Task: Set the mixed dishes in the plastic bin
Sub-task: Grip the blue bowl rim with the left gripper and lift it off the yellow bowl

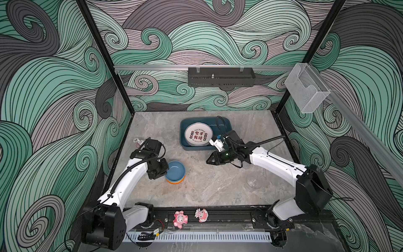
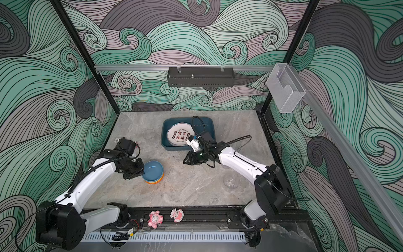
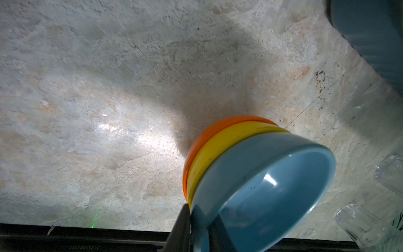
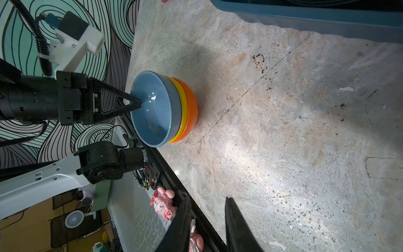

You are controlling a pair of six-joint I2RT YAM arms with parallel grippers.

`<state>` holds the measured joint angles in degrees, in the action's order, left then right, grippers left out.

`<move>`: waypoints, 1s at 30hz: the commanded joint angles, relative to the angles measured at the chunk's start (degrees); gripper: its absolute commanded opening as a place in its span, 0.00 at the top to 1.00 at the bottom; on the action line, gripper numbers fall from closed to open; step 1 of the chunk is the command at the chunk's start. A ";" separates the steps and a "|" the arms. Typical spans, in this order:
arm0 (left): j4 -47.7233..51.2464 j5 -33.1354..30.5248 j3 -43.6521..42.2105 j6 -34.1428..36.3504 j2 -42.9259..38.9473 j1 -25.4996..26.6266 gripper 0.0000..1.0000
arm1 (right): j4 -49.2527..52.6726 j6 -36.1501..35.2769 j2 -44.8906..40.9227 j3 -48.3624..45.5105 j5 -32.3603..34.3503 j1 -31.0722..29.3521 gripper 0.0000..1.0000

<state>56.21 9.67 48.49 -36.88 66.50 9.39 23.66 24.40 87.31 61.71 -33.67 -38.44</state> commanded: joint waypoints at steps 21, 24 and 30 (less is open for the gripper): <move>2.91 1.66 3.53 3.09 -0.46 -0.44 1.00 | 2.47 -1.30 0.89 2.83 1.79 -0.68 0.70; 3.35 2.17 4.22 3.47 -1.15 -0.44 1.00 | 3.97 -1.38 0.79 3.97 2.50 -0.68 0.70; 4.04 3.48 5.71 3.97 -1.81 -0.33 1.00 | 6.13 -1.14 0.46 5.99 3.67 -0.72 0.69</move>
<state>58.13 11.57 51.70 -33.98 65.98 9.39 27.77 24.01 88.20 65.95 -31.48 -38.79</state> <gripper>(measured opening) 0.065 0.305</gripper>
